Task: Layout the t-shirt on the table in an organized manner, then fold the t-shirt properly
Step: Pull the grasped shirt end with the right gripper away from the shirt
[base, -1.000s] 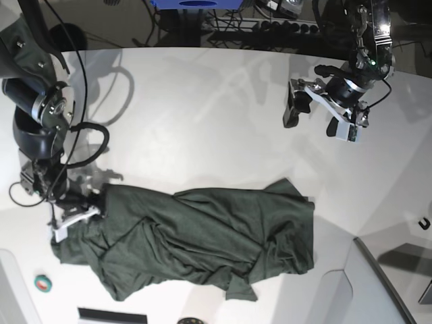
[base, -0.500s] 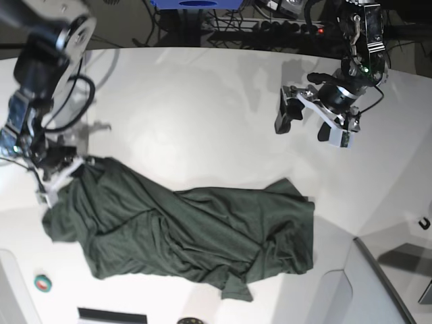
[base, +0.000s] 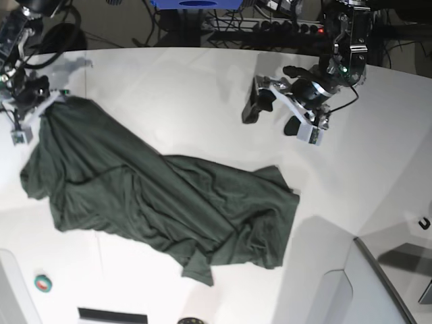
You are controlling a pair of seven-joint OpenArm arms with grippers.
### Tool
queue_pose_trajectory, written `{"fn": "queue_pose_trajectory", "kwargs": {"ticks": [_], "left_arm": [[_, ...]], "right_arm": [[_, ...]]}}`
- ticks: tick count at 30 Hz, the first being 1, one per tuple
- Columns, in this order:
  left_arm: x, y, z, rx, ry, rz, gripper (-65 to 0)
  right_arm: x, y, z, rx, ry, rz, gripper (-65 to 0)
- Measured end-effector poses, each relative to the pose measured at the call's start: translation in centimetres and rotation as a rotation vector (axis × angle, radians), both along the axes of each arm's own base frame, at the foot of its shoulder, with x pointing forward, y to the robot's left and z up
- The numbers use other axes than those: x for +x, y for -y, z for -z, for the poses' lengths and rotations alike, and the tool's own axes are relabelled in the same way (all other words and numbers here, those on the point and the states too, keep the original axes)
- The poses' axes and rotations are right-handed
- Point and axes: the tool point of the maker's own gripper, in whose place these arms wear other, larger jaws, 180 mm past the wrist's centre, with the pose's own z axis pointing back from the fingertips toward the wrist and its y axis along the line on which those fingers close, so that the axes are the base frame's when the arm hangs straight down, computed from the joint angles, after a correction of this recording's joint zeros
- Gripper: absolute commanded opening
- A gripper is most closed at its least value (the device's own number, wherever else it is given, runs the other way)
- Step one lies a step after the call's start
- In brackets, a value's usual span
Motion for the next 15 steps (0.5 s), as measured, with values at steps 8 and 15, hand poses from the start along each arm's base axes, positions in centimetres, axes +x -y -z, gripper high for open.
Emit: {"fn": "queue_pose_trajectory", "kwargs": {"ticks": [8,15], "left_arm": [[1.2,0.0,-0.9,-0.027,0.027,-0.014,0.0],[0.9,1.5,-1.1,0.015,0.032,0.039,0.0]], "right_arm": [[-0.5,-1.7,-3.4,-0.054,0.076,-0.052,-22.2],[2.2,-5.8,-5.7,-0.032,0.163,-0.125,-31.1]]}}
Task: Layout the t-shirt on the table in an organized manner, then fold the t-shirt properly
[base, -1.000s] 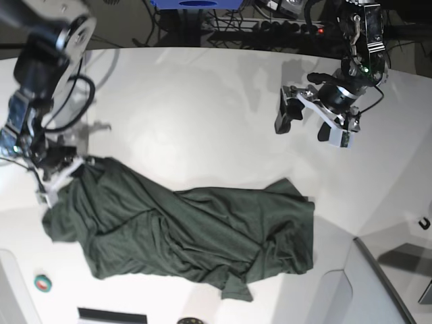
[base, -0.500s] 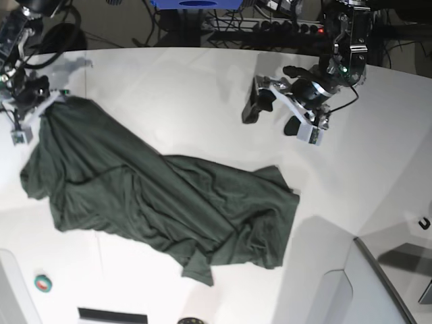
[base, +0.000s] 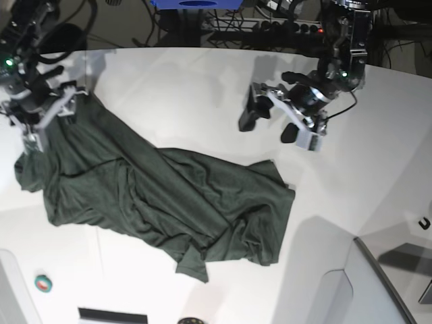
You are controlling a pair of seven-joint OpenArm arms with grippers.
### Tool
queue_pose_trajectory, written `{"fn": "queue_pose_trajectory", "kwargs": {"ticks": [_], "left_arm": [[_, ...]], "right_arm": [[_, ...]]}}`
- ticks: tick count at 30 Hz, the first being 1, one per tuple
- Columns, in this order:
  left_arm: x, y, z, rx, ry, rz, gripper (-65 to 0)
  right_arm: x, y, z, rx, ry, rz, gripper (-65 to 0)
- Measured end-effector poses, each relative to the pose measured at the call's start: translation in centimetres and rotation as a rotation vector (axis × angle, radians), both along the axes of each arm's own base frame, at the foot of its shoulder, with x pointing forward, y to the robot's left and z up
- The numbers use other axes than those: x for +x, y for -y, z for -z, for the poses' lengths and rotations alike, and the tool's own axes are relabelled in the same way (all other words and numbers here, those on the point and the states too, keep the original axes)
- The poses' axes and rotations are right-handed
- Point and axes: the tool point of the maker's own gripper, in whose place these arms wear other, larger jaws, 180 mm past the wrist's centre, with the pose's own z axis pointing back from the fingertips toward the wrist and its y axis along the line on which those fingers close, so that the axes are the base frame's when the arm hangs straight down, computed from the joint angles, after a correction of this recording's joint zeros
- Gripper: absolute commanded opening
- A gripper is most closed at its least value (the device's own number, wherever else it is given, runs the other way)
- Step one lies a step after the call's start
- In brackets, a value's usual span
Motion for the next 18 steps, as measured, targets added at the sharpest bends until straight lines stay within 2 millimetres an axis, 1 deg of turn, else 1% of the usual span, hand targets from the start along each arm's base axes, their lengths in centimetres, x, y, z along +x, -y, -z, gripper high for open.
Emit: {"fn": "queue_pose_trajectory", "kwargs": {"ticks": [1,2,3,4,5,6,8,9,10,11,12,13,14,16,18], "left_arm": [[-0.1,0.8,0.0,0.047,0.010,0.032,0.0],[-0.3,1.1,0.2,0.123,0.019,0.052,0.0],[-0.3,1.0,0.7,0.219,0.028,0.053,0.0],[-0.2,0.4,0.9,0.338,0.049,0.039,0.0],[-0.3,0.1,1.1,0.433,0.064,0.031,0.0],[-0.6,-0.1,1.2,0.513,0.085,0.034,0.0],[-0.9,-1.1,1.0,0.644,0.119,0.006,0.0],[-0.9,-1.5,0.9,0.665,0.122,-0.028,0.0],[-0.8,-1.5,0.7,0.659,0.120,-0.067,0.0],[-0.8,-1.0,0.5,0.648,0.124,-0.071,0.0],[-1.0,-0.1,0.5,0.631,0.130,-0.059,0.0],[-1.4,0.7,0.5,0.610,0.126,-0.053,0.0],[-2.2,1.7,0.7,0.586,0.111,-0.051,0.0],[-3.8,3.8,1.1,0.550,0.083,-0.013,0.0],[-4.6,6.0,0.9,0.497,0.081,0.032,0.0]], "right_arm": [[1.4,-0.8,-0.4,0.010,0.026,-0.023,-33.6],[3.2,-2.0,-1.0,0.026,0.061,-0.059,-35.4],[4.7,-3.5,-1.7,0.045,0.099,-0.098,-36.6],[5.8,-4.8,-2.3,0.055,0.128,-0.137,-36.6],[6.4,-6.2,-2.8,0.072,0.150,-0.175,-36.3],[6.6,-7.6,-2.8,0.079,0.150,-0.215,-36.2],[5.8,-9.5,-2.0,0.086,0.108,-0.267,-36.0],[5.7,-10.1,-1.7,0.095,0.099,-0.272,-35.0],[5.9,-10.3,-1.8,0.100,0.102,-0.258,-33.6],[6.4,-10.3,-2.1,0.100,0.112,-0.240,-31.7],[7.0,-10.3,-2.4,0.098,0.124,-0.223,-29.6],[7.3,-11.1,-2.6,0.127,0.135,-0.222,-27.8],[7.7,-12.3,-2.8,0.182,0.149,-0.211,-26.4],[7.6,-15.4,-3.1,0.299,0.148,-0.215,-25.2],[7.7,-17.4,-3.6,0.396,0.147,-0.172,-24.8]]}}
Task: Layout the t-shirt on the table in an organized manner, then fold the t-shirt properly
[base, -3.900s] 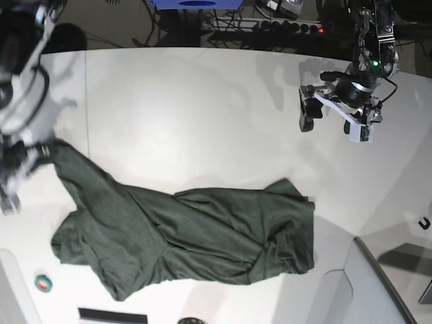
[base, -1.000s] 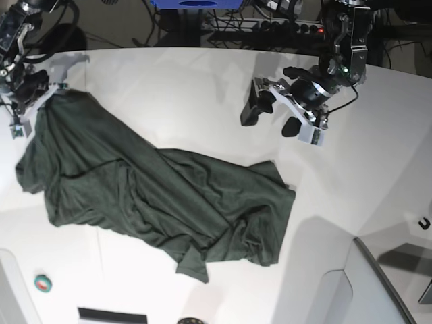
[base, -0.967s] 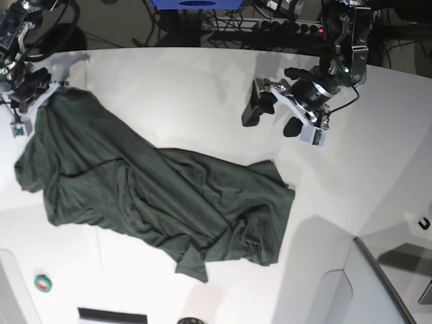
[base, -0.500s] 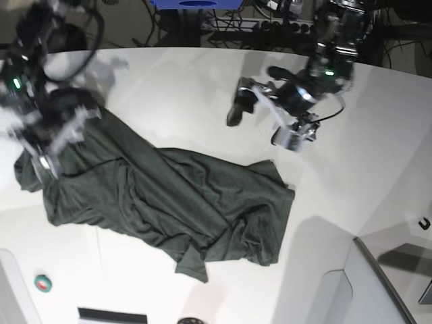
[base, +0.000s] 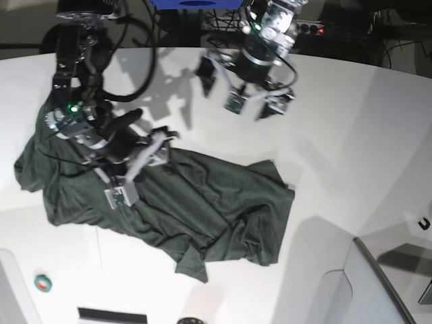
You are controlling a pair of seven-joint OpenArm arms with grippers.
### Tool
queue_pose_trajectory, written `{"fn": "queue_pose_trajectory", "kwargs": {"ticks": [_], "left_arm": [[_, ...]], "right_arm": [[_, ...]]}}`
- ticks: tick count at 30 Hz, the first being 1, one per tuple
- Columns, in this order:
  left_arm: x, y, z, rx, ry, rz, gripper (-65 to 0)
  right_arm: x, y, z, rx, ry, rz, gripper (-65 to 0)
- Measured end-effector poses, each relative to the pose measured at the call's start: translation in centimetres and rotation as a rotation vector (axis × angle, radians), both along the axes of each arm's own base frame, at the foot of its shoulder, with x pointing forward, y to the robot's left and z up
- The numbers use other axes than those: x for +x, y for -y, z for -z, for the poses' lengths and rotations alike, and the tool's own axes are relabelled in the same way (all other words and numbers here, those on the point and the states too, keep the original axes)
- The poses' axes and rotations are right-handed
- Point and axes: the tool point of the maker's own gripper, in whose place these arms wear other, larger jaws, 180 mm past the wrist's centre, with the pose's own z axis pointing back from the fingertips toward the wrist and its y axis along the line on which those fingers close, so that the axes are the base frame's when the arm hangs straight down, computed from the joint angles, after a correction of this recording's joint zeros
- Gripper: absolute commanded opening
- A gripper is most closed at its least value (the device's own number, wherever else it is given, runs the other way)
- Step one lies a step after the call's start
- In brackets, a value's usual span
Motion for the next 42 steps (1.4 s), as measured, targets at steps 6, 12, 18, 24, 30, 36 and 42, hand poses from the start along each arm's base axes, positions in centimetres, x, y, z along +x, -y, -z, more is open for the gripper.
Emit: {"fn": "queue_pose_trajectory", "kwargs": {"ticks": [6,12,18,24,30,36,42], "left_arm": [[1.0,2.0,-1.3,-0.073,0.030,0.038,0.0],[1.0,3.2,-1.5,0.062,0.099,0.125,0.0],[2.0,0.2,-2.2,0.145,0.179,-0.092,0.0],[1.4,0.1,-1.8,0.144,0.174,-0.137,0.0],[2.0,-0.7,-2.0,0.189,0.214,-0.058,0.0],[1.1,-0.6,-0.5,0.062,0.100,-0.133,0.0],[3.1,-1.4,-0.7,-0.107,0.024,-0.240,0.0]], "right_arm": [[0.2,-3.7,0.1,0.155,-0.039,0.081,-24.6],[0.9,-4.6,-0.8,0.332,0.019,0.249,-24.9],[0.9,-6.5,0.1,0.359,0.023,0.232,-25.4],[0.8,-6.2,0.4,0.355,0.020,0.240,-25.2],[0.6,-6.2,1.1,0.352,0.008,0.246,-25.2],[0.4,-7.5,0.5,0.363,0.033,0.217,-25.2],[0.8,-7.2,0.0,0.369,0.068,0.232,-25.2]]}}
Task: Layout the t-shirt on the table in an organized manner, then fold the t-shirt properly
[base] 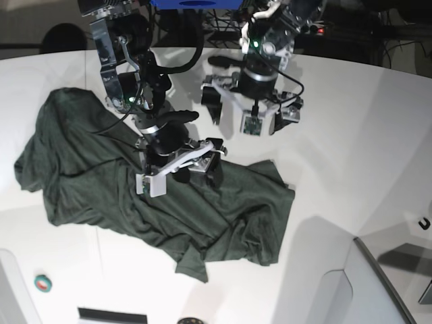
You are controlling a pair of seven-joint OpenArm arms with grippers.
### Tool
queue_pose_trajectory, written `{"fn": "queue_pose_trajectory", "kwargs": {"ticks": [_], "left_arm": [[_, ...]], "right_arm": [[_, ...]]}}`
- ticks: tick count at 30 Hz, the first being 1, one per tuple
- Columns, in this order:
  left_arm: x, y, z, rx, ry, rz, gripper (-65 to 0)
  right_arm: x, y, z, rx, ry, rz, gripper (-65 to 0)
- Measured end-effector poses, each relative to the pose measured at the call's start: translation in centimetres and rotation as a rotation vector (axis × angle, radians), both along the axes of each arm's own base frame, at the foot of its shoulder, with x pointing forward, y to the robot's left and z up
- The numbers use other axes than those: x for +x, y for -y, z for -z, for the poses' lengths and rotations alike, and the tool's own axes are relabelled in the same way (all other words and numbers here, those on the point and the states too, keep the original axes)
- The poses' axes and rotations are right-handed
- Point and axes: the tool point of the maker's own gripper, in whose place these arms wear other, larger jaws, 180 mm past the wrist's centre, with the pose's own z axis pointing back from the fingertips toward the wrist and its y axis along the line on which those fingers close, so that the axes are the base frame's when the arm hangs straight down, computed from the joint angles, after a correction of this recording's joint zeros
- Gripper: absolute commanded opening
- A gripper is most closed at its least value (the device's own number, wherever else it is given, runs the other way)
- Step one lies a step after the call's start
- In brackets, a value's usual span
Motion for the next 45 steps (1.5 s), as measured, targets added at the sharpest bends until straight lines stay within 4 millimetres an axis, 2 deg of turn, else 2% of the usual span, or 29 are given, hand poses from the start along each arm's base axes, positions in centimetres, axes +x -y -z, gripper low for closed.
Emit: {"fn": "queue_pose_trajectory", "kwargs": {"ticks": [3,5,10,14,21,31,32,34,35,40,43,45], "left_arm": [[-0.8,0.5,0.8,-0.074,-0.068,0.000,0.0],[-0.9,-0.4,1.0,-0.057,-0.074,-0.004,0.0],[0.4,-2.3,-0.5,0.091,0.047,-0.040,0.0],[-0.4,-0.2,-1.3,0.179,0.118,0.047,0.0],[-0.1,-1.6,-1.0,0.150,0.089,-0.032,0.0],[-0.2,-1.3,-1.0,0.139,0.084,-0.034,0.0],[-0.2,-1.3,-1.0,0.139,0.084,-0.034,-7.4],[-0.1,-1.3,-1.1,0.140,0.088,-0.033,-26.2],[-0.1,-1.3,-1.1,0.140,0.088,-0.033,-32.6],[1.1,-1.0,-1.8,0.138,0.121,-0.019,-49.5],[1.4,-1.6,-1.8,0.138,0.118,-0.041,-65.0],[2.0,-2.8,-1.8,0.144,0.118,-0.080,-65.0]], "right_arm": [[-0.1,-0.2,0.0,0.000,-0.002,-0.006,-25.2],[-0.1,-0.1,0.0,0.000,-0.002,-0.005,-25.2],[0.0,-0.2,0.0,0.000,-0.001,-0.006,-25.2],[0.2,-0.2,-0.2,0.002,0.005,-0.005,-25.1],[0.1,-0.2,-0.2,0.002,0.004,-0.006,-24.8],[0.1,-0.2,-0.2,0.000,0.004,-0.007,-24.8],[0.1,-0.2,-0.2,0.000,0.004,-0.007,-24.8],[0.1,-0.2,-0.2,0.001,0.004,-0.007,-24.8],[0.1,-0.2,-0.2,0.000,0.004,-0.007,-24.8],[0.1,-0.2,-0.2,0.001,0.005,-0.007,-25.1],[0.2,0.0,-0.1,0.000,0.004,-0.002,-25.2],[0.3,1.3,0.3,-0.021,0.001,0.008,-25.2]]}}
